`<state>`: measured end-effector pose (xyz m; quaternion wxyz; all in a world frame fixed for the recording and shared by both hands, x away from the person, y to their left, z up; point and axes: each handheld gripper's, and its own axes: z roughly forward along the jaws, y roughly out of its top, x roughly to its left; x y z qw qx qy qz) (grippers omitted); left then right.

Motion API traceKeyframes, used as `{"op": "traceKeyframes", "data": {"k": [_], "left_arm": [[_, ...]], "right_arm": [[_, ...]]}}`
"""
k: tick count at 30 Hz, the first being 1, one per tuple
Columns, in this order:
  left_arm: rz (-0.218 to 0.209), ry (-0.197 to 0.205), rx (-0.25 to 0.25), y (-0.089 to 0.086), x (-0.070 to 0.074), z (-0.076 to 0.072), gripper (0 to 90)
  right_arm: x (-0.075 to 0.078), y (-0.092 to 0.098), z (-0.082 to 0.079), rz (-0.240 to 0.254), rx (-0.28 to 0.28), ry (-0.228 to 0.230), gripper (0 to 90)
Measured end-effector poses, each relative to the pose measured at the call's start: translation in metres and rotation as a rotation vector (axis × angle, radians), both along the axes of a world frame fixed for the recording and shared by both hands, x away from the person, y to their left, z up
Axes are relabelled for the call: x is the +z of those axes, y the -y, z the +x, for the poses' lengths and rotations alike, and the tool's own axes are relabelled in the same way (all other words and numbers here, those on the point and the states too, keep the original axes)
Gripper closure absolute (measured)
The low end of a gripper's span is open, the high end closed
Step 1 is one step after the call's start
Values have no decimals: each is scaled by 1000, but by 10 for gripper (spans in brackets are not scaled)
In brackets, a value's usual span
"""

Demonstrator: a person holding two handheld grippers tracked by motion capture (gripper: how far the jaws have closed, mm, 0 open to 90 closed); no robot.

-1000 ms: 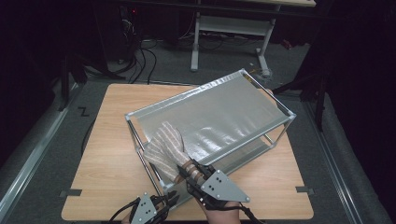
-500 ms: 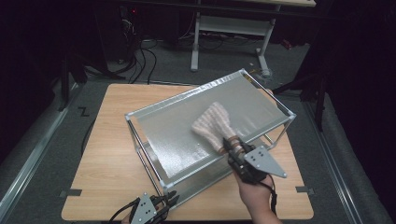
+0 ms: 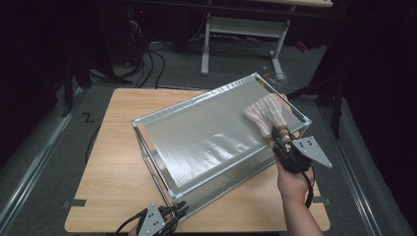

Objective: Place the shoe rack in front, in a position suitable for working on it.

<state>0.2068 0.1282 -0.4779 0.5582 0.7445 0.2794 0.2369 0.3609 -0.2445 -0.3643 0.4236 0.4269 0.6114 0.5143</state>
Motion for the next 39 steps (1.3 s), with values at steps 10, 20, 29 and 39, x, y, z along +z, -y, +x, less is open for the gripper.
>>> {"op": "traceKeyframes", "data": {"k": [10, 20, 29, 39], "left_arm": [[0, 1, -1, 0, 0, 0, 790], [8, 5, 3, -2, 0, 0, 790], [-13, -9, 37, -9, 0, 3, 794], [-27, -23, 84, -21, -1, 11, 800]], "right_arm": [[1, 28, 20, 1, -114, 0, 679], [1, 46, 33, 8, -200, 11, 678], [21, 49, 10, 28, -152, 74, 701], [24, 57, -37, 117, -105, 131, 701]]}}
